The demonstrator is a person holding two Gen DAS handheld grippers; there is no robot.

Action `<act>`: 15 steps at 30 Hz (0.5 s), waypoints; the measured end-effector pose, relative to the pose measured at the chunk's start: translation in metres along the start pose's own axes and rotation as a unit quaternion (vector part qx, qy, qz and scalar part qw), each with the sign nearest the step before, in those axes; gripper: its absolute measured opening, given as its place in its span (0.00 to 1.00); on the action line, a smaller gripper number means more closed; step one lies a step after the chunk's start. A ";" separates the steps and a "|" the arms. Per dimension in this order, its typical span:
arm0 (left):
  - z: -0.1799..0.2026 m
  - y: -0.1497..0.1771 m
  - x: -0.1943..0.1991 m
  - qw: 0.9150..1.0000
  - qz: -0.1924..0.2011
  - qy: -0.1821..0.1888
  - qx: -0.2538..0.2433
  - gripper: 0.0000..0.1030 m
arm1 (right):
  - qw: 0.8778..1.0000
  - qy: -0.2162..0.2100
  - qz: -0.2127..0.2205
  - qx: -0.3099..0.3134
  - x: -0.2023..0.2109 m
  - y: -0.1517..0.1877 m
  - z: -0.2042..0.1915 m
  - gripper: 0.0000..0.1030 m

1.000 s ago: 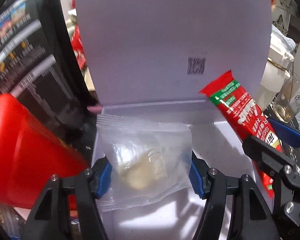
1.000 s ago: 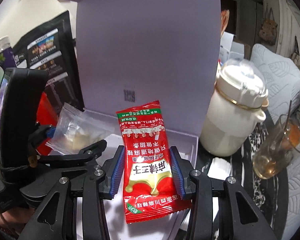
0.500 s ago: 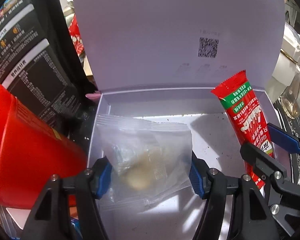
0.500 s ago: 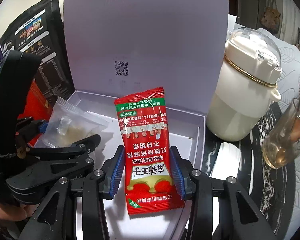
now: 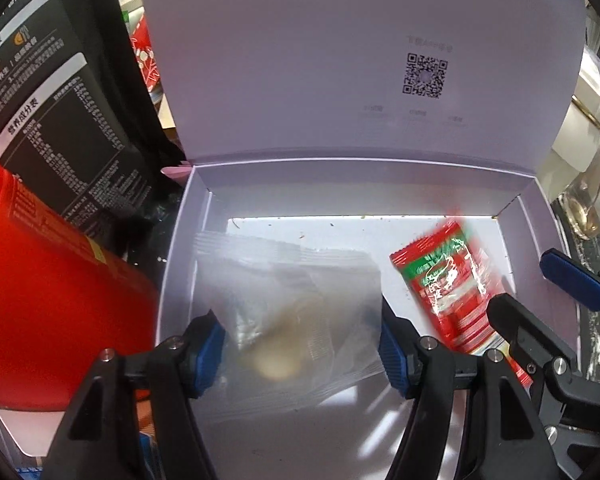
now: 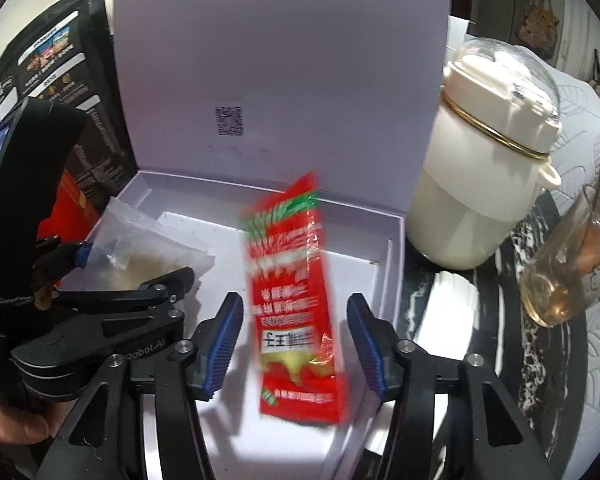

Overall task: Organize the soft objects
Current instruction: 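Lower both items into the lavender box and open both grippers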

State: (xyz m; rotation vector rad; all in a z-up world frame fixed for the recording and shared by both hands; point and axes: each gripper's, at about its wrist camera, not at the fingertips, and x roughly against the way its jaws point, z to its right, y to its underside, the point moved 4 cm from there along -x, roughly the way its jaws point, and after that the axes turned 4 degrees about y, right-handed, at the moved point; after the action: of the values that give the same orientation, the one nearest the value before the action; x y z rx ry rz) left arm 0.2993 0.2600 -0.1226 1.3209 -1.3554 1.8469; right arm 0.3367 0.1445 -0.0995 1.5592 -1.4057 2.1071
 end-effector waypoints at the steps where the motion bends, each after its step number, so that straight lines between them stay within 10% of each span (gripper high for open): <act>1: -0.002 0.003 -0.001 1.000 -0.001 0.003 0.002 0.64 | 1.000 0.006 0.001 0.000 0.001 -0.001 0.001 0.55; 5: -0.001 -0.001 -0.006 1.000 0.001 0.010 0.005 0.69 | 1.000 0.014 0.014 0.000 0.012 -0.002 0.003 0.61; 9: 0.001 -0.002 -0.002 1.000 0.006 0.024 0.002 0.97 | 0.999 0.023 0.030 0.000 0.028 -0.003 0.008 0.62; 15: 0.014 0.005 0.013 0.999 0.022 0.039 -0.015 0.99 | 0.997 0.044 0.064 0.002 0.060 -0.006 0.016 0.69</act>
State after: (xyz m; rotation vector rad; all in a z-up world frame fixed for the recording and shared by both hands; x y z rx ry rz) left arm 0.2959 0.2433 -0.1121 1.1992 -1.3763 1.8791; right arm 0.3246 0.1129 -0.0470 1.3941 -1.5088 2.2215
